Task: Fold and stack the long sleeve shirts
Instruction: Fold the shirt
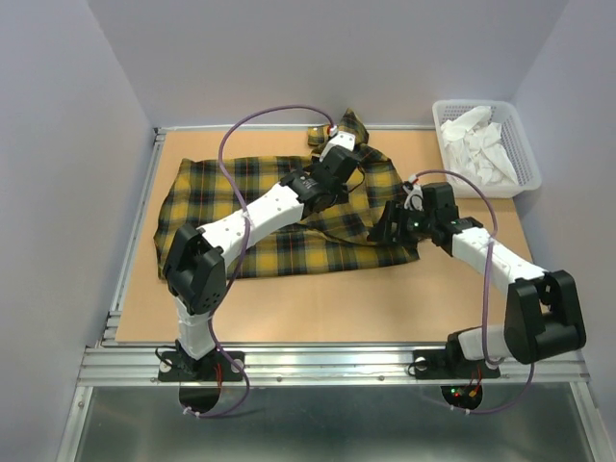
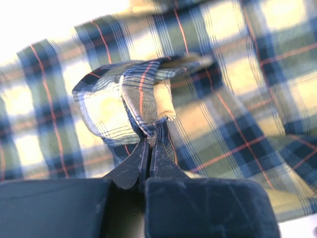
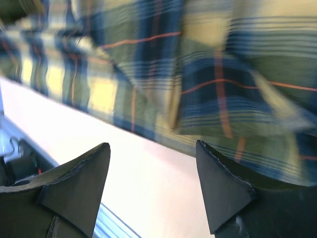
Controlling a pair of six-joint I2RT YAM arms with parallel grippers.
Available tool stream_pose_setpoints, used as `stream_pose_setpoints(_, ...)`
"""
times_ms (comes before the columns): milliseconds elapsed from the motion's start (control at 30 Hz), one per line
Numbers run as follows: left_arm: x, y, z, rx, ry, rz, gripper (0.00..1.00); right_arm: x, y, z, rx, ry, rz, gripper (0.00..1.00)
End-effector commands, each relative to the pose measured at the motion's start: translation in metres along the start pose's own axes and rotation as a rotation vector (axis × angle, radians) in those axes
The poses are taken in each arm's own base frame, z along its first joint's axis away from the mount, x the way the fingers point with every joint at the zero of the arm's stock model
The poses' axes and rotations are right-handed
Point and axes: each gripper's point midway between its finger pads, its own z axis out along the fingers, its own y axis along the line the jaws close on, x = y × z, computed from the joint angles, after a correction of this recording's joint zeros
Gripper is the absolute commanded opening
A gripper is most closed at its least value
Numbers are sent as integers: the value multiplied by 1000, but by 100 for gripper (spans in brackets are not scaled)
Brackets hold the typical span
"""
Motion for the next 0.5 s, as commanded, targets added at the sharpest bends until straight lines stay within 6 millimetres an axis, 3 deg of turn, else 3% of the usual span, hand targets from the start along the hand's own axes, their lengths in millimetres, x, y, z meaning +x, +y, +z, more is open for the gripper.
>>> stream_pose_setpoints(0,-61,24,-31,-26,-143,5,0,-14,44,12,-167,-20,-91,75)
stream_pose_setpoints(133,-92,34,-39,-35,-201,4,0,-9,58,28,-215,24,-83,73)
stream_pose_setpoints(333,-135,55,-52,-64,-279,-49,0,-16,76,30,-253,23,-103,72)
stream_pose_setpoints(467,-153,69,-53,-88,-307,-78,0,-21,80,31,-257,13,-112,72)
